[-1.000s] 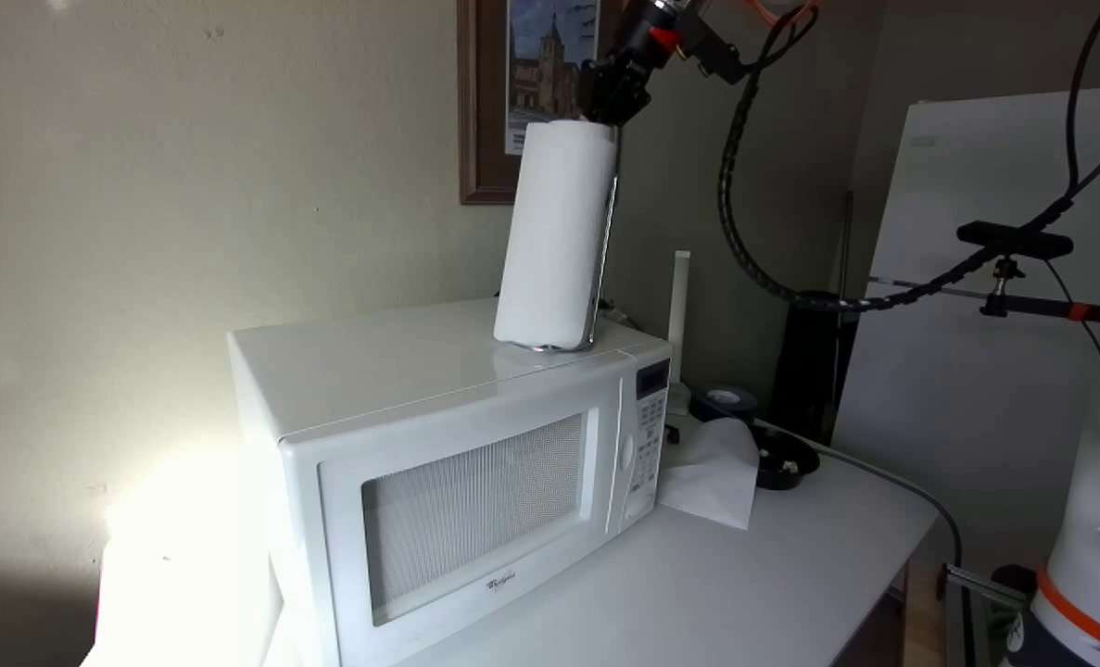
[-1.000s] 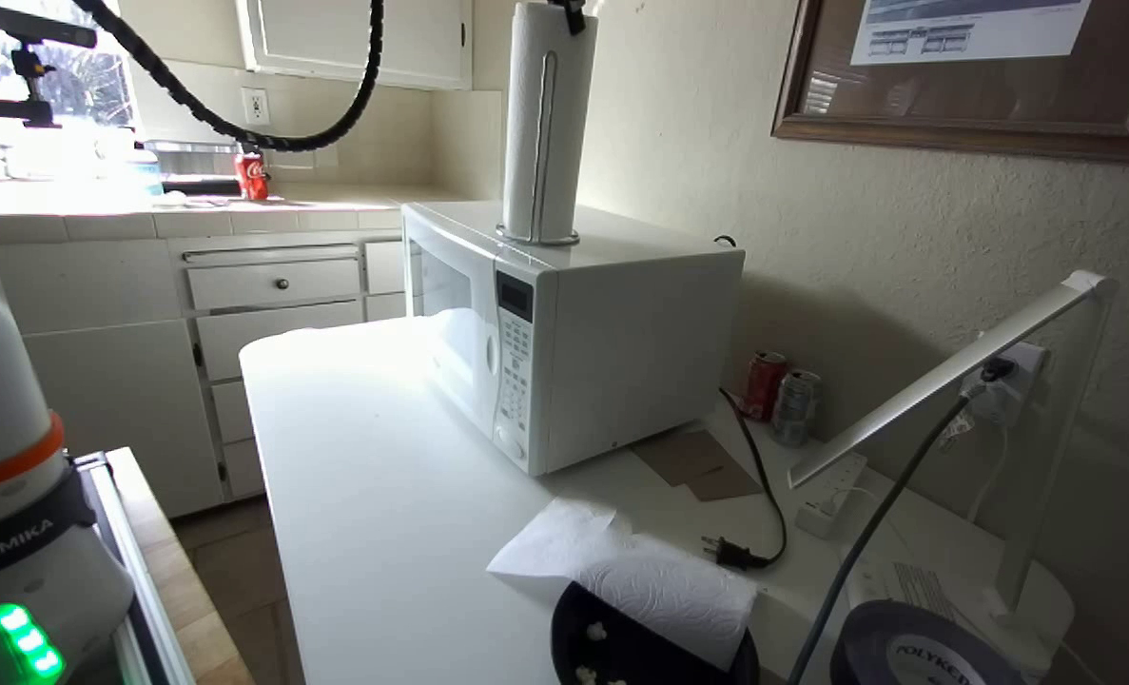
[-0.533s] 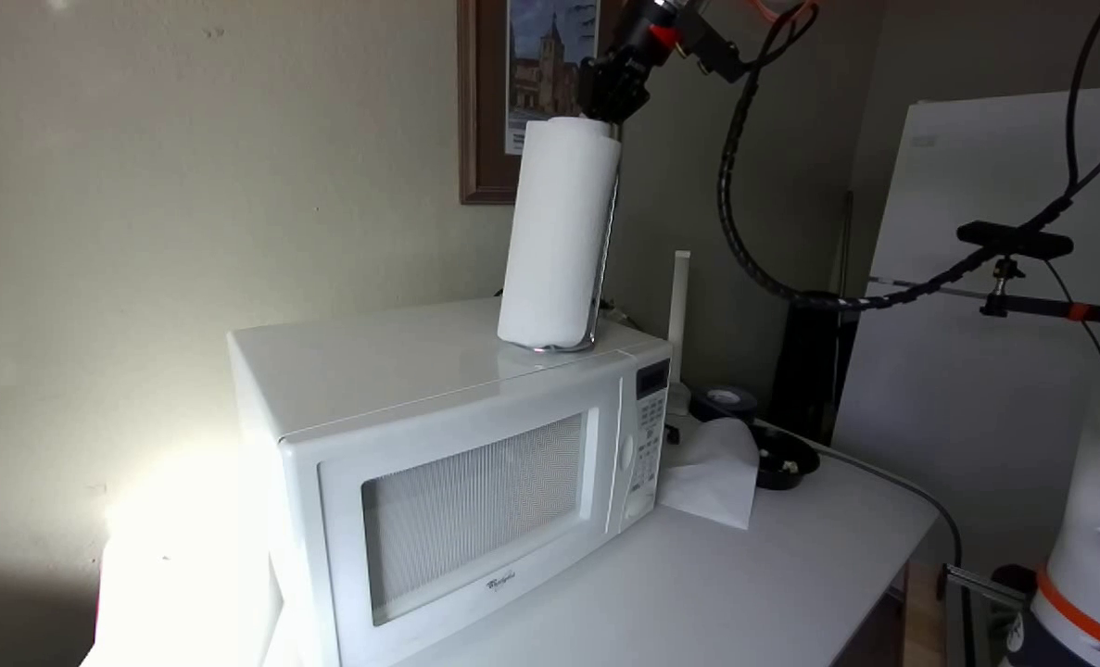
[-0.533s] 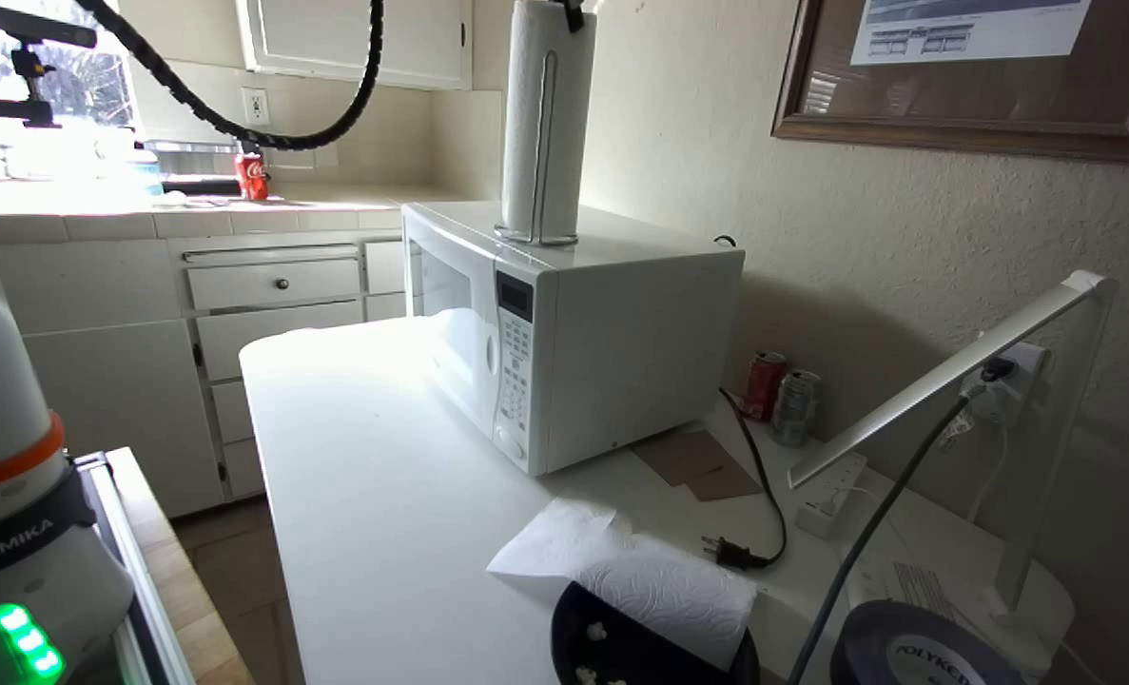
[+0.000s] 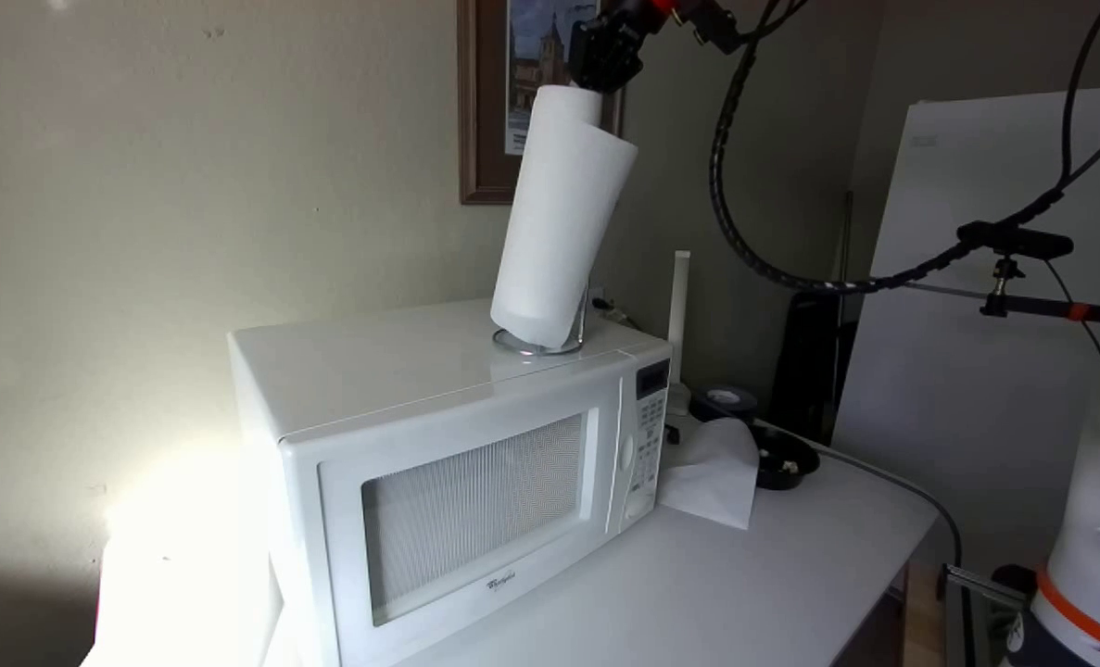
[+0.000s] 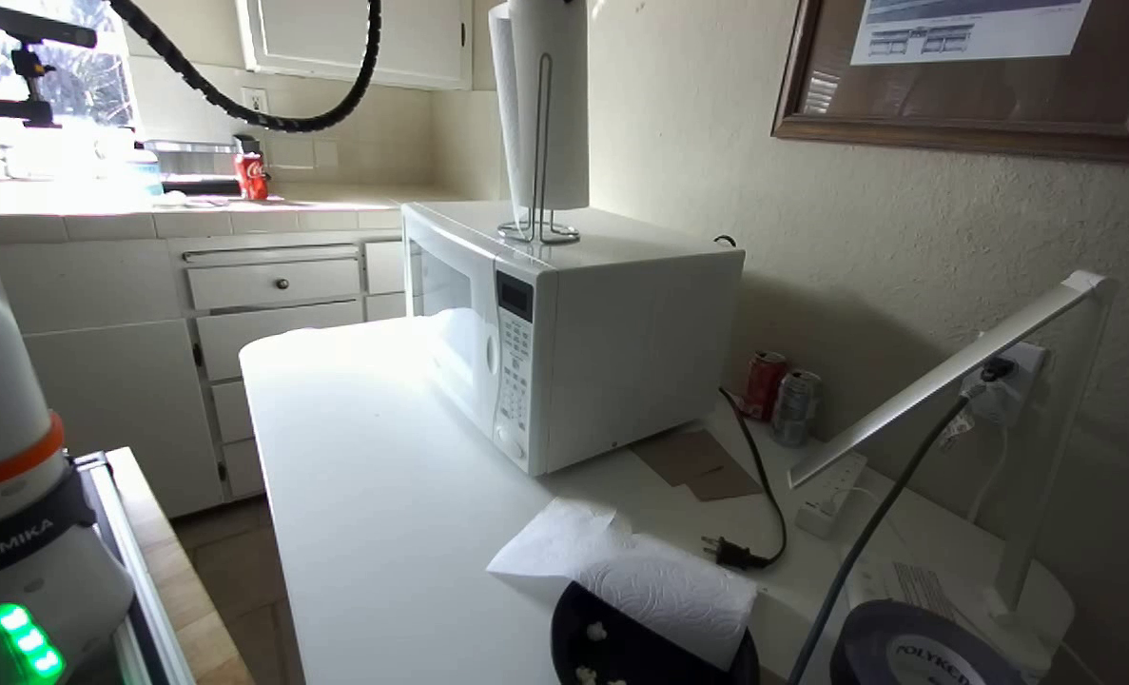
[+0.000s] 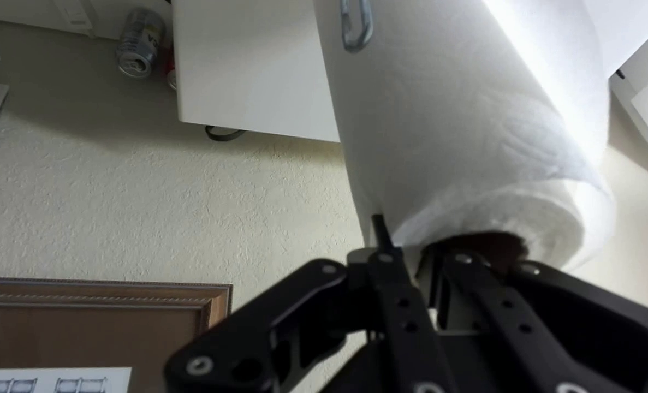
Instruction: Pick up the roll of kitchen paper from the silver kitchen paper rack and put it on the table
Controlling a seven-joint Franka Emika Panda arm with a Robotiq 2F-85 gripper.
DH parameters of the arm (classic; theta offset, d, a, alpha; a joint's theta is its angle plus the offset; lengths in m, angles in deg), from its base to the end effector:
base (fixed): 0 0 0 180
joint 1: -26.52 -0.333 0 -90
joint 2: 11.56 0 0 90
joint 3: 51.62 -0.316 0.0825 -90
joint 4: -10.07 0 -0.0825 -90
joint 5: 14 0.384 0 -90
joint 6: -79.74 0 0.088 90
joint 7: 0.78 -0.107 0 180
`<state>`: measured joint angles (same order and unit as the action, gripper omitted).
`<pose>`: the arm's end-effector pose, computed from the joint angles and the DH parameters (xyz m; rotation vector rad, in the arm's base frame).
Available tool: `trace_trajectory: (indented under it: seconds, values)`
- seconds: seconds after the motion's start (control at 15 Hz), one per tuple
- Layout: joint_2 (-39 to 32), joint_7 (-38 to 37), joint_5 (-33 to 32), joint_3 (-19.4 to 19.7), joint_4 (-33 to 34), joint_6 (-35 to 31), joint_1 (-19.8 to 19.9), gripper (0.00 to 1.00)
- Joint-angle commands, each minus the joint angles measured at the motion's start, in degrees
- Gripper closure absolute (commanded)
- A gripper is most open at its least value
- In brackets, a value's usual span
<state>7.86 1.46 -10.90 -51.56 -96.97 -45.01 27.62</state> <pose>0.4877 -0.0079 0.7247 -2.9459 -0.0042 -0.9913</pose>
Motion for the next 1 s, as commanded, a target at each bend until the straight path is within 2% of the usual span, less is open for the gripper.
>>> trace_trajectory:
  seconds: [0.0,0.93]
  values:
    - [-0.4,-2.3,-1.4,-0.9,3.5,3.2,-0.4,0.97]
    - [-1.0,-8.0,-6.6,-4.5,17.2,13.5,-0.2,0.97]
